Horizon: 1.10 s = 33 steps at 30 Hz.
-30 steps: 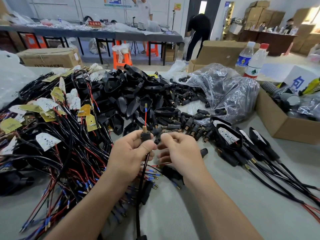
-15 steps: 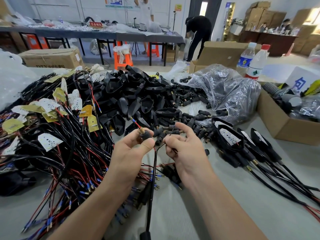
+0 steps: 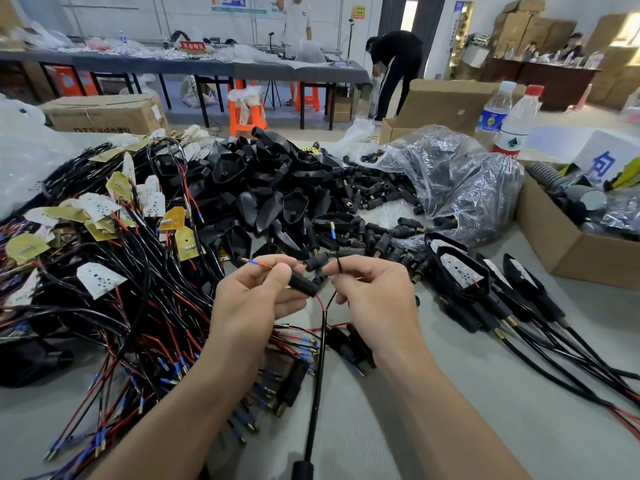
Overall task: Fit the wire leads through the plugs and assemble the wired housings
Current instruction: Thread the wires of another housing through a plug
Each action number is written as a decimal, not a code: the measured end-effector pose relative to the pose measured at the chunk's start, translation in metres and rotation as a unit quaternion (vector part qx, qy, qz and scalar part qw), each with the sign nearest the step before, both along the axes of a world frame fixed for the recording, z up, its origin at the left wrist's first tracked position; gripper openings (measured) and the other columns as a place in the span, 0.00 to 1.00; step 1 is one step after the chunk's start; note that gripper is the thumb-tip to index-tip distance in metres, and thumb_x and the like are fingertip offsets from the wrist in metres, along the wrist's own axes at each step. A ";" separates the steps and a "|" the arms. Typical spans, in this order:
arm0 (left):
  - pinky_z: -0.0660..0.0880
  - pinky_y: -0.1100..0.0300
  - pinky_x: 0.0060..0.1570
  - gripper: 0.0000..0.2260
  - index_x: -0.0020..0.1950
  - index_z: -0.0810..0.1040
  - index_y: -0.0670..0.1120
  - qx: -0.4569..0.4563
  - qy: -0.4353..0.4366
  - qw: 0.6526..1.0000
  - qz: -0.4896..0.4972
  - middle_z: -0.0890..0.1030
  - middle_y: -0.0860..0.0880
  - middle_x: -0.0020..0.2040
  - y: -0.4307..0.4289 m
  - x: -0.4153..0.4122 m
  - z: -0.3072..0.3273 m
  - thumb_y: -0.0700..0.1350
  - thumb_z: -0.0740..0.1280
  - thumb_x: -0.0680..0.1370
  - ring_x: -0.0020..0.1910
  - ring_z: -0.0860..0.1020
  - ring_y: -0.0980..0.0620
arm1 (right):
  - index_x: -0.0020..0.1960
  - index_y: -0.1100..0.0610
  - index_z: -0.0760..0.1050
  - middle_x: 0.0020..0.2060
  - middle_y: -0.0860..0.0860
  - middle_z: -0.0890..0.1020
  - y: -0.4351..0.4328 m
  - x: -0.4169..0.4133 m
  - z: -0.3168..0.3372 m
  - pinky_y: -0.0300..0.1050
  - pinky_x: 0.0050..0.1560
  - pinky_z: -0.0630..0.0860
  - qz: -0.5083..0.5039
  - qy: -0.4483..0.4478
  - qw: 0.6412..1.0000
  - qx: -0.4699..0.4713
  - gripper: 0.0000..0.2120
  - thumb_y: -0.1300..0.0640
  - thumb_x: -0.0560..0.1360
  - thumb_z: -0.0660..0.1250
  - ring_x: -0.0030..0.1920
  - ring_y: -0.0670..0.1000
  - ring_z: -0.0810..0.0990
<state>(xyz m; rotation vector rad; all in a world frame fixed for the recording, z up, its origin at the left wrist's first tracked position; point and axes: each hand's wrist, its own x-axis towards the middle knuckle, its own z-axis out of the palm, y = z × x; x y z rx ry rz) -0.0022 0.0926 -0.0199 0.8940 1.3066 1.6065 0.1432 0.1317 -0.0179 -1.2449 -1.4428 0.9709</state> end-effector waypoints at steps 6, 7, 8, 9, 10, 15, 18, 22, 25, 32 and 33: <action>0.82 0.63 0.39 0.13 0.49 0.84 0.42 -0.013 -0.117 0.992 0.033 0.88 0.43 0.48 0.001 -0.008 0.004 0.42 0.62 0.85 0.46 0.88 0.48 | 0.36 0.56 0.78 0.34 0.57 0.83 -0.006 0.006 0.016 0.38 0.31 0.67 0.204 0.197 0.957 -0.063 0.18 0.57 0.83 0.60 0.28 0.50 0.71; 0.82 0.63 0.39 0.12 0.50 0.84 0.42 -0.013 -0.140 0.990 0.034 0.88 0.43 0.48 0.001 -0.008 0.005 0.42 0.62 0.85 0.45 0.88 0.49 | 0.34 0.56 0.77 0.34 0.57 0.82 -0.007 0.007 0.017 0.39 0.33 0.68 0.220 0.195 0.953 -0.069 0.19 0.55 0.83 0.60 0.29 0.50 0.71; 0.82 0.63 0.38 0.12 0.51 0.84 0.41 -0.014 -0.158 0.987 0.033 0.88 0.43 0.47 0.000 -0.008 0.005 0.43 0.61 0.86 0.44 0.88 0.50 | 0.33 0.57 0.76 0.33 0.57 0.80 -0.007 0.008 0.018 0.42 0.38 0.69 0.228 0.181 0.954 -0.072 0.21 0.53 0.82 0.61 0.32 0.51 0.73; 0.82 0.63 0.38 0.12 0.52 0.83 0.41 -0.017 -0.175 0.984 0.032 0.88 0.43 0.47 0.000 -0.009 0.006 0.43 0.61 0.86 0.43 0.88 0.51 | 0.31 0.58 0.75 0.33 0.58 0.80 -0.007 0.009 0.018 0.45 0.43 0.71 0.231 0.157 0.957 -0.071 0.21 0.51 0.81 0.62 0.36 0.51 0.75; 0.82 0.63 0.37 0.12 0.52 0.83 0.41 -0.022 -0.192 0.981 0.030 0.88 0.43 0.47 0.000 -0.009 0.007 0.43 0.61 0.86 0.43 0.87 0.51 | 0.29 0.59 0.73 0.34 0.58 0.80 -0.007 0.010 0.019 0.47 0.49 0.71 0.232 0.131 0.962 -0.066 0.21 0.51 0.78 0.63 0.41 0.51 0.79; 0.81 0.64 0.35 0.11 0.50 0.83 0.41 -0.036 -0.259 0.965 0.026 0.88 0.43 0.46 0.003 -0.013 0.010 0.43 0.62 0.85 0.41 0.87 0.53 | 0.23 0.60 0.69 0.43 0.46 0.83 -0.008 0.015 0.022 0.43 0.57 0.69 0.238 0.011 0.970 -0.054 0.15 0.57 0.66 0.67 0.53 0.42 0.80; 0.81 0.63 0.35 0.11 0.50 0.83 0.41 -0.040 -0.271 0.961 0.022 0.88 0.43 0.46 0.003 -0.013 0.010 0.43 0.62 0.85 0.41 0.87 0.53 | 0.23 0.60 0.65 0.39 0.49 0.82 -0.009 0.015 0.021 0.43 0.51 0.69 0.231 0.012 0.971 -0.061 0.15 0.60 0.64 0.66 0.51 0.41 0.80; 0.82 0.63 0.36 0.11 0.50 0.83 0.42 -0.045 -0.271 0.961 0.025 0.88 0.43 0.46 0.003 -0.012 0.010 0.44 0.62 0.85 0.42 0.87 0.53 | 0.22 0.57 0.63 0.33 0.42 0.80 -0.009 0.012 0.020 0.46 0.49 0.69 0.240 0.017 0.968 -0.072 0.16 0.63 0.64 0.65 0.52 0.45 0.80; 0.82 0.63 0.36 0.11 0.50 0.82 0.42 -0.045 -0.272 0.961 0.025 0.88 0.43 0.45 0.002 -0.012 0.011 0.44 0.62 0.85 0.41 0.87 0.53 | 0.19 0.55 0.65 0.39 0.46 0.83 -0.009 0.011 0.020 0.50 0.53 0.73 0.217 0.038 0.972 -0.078 0.18 0.63 0.65 0.65 0.48 0.48 0.77; 0.82 0.62 0.36 0.11 0.51 0.83 0.41 -0.040 -0.262 0.964 0.029 0.88 0.42 0.47 0.002 -0.013 0.011 0.43 0.63 0.85 0.43 0.87 0.52 | 0.19 0.49 0.76 0.50 0.70 0.81 -0.013 0.006 0.023 0.44 0.52 0.76 0.201 0.081 0.973 -0.083 0.28 0.71 0.72 0.59 0.46 0.52 0.74; 0.82 0.63 0.36 0.11 0.51 0.83 0.41 -0.036 -0.247 0.968 0.030 0.88 0.41 0.47 0.002 -0.013 0.010 0.43 0.63 0.85 0.43 0.87 0.51 | 0.19 0.50 0.76 0.50 0.72 0.80 -0.013 0.006 0.023 0.45 0.53 0.76 0.201 0.075 0.973 -0.081 0.26 0.70 0.71 0.60 0.46 0.53 0.73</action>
